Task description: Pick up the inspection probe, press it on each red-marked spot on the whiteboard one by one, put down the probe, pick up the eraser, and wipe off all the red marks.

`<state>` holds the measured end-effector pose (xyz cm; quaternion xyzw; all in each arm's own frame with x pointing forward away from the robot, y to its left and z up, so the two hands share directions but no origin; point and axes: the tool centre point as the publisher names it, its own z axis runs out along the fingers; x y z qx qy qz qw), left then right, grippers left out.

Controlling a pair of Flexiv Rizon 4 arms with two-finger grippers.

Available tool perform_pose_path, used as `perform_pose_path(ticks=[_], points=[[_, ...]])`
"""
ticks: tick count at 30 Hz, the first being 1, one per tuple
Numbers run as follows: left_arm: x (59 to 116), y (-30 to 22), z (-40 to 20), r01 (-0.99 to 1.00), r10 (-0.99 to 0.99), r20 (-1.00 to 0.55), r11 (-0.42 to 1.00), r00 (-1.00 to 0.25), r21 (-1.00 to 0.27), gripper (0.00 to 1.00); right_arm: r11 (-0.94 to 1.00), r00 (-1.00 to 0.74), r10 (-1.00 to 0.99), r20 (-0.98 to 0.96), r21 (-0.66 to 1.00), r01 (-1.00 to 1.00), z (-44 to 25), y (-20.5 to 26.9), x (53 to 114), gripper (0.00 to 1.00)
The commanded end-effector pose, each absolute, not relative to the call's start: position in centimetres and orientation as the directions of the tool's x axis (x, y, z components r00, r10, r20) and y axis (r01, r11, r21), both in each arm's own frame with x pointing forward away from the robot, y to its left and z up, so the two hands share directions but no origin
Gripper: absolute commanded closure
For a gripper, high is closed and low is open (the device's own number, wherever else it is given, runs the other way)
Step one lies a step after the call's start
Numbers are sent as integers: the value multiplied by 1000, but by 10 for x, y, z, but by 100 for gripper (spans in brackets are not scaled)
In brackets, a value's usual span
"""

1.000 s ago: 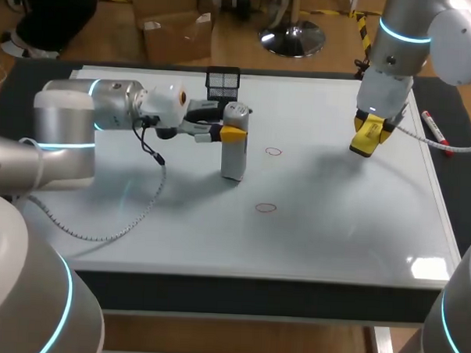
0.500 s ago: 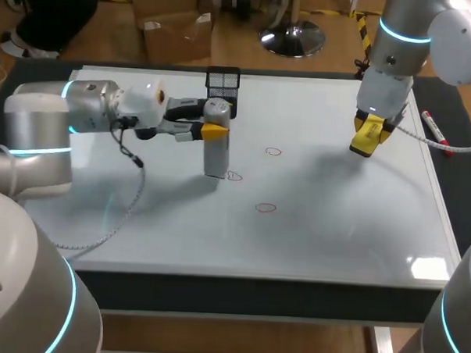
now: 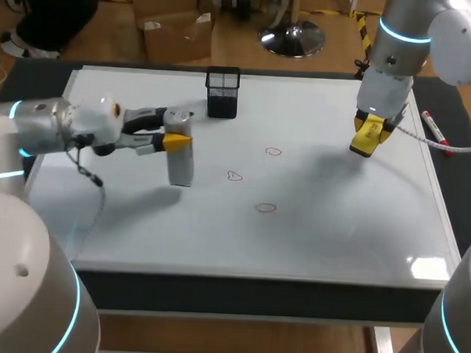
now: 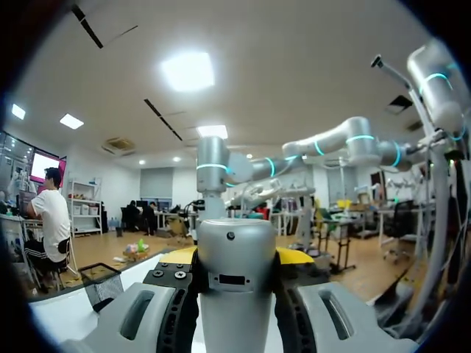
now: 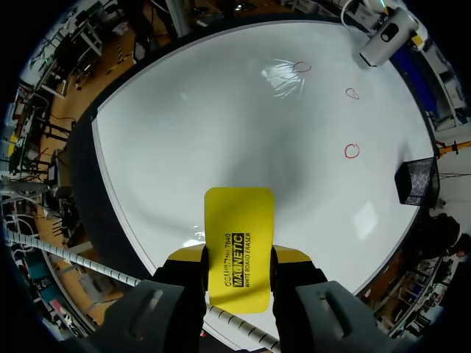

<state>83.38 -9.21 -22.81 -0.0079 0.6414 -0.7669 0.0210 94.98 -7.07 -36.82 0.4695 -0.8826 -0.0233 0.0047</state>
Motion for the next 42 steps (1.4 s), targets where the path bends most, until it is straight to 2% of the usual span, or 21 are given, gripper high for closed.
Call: perform_pose_path(ticks=[1, 16, 42], points=[[814, -70, -224, 25, -185, 6, -165, -983, -986, 100, 557, -558, -830, -10, 43, -829, -368, -71, 950, 100], [793, -20, -229, 30, -289, 19, -163, -957, -986, 100, 557, -558, -830, -10, 43, -829, -368, -71, 950, 100], [789, -6, -230, 37, -319, 15, -156, -948, -987, 100, 542, -543, -839, -15, 41, -839, -367, -63, 949, 100]])
